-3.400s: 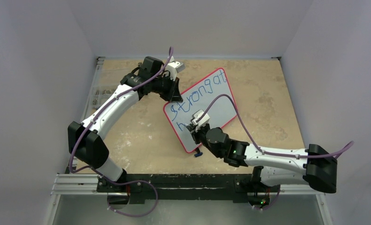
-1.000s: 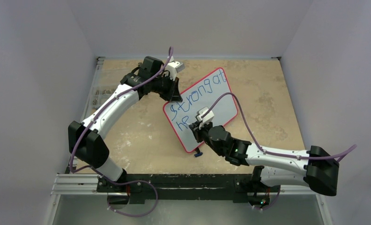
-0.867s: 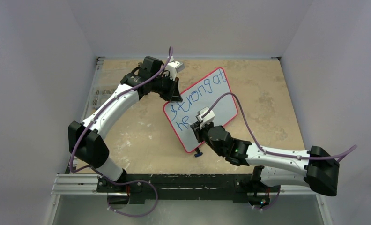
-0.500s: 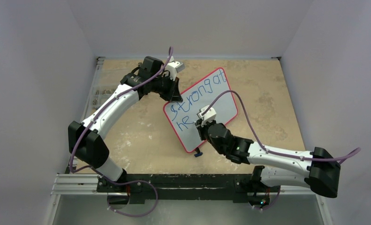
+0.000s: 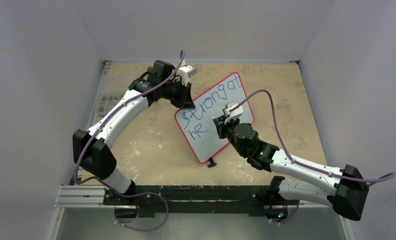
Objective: Write a sentence on the whiteboard
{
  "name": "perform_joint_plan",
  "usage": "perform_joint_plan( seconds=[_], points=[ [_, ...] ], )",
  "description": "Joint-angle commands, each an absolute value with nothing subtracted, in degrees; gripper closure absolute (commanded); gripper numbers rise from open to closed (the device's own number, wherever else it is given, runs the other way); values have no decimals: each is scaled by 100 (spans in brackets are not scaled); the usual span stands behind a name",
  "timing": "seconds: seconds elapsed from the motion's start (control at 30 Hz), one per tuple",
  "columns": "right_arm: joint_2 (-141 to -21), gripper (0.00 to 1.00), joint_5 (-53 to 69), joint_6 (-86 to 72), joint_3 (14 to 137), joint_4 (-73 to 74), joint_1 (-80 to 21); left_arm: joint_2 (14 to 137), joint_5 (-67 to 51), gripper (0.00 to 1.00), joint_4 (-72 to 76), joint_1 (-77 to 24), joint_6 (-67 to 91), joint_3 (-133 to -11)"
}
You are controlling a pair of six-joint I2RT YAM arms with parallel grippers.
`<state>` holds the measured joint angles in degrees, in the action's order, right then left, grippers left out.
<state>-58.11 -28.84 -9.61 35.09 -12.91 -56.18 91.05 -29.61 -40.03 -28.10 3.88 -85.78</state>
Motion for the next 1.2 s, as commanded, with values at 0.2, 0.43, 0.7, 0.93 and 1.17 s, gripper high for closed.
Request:
perform_joint_plan(
  seconds=[0.2,0.43,0.7,0.93,1.17],
  points=[
    [-5574,100,-2082,-1241,3064,-2154,-5234,9185,-2093,100,-4675,-2887,-162,-8464],
    [-5613,100,-1900,-1304,2937,-2410,-5204,9181,-2109,100,-4676,-2898,-165,-8464],
    [-5853,100,-1840,-1293,3015,-2528,-5153,9185,-2128,100,-4676,-2900,-167,-8464],
    [-6074,100,-1714,-1306,3102,-2597,-5142,9185,-2130,100,-4674,-2899,-174,-8463],
    [-6200,100,-1353,-1282,3100,-2608,-5142,9185,-2127,100,-4676,-2898,-176,-8464]
  ],
)
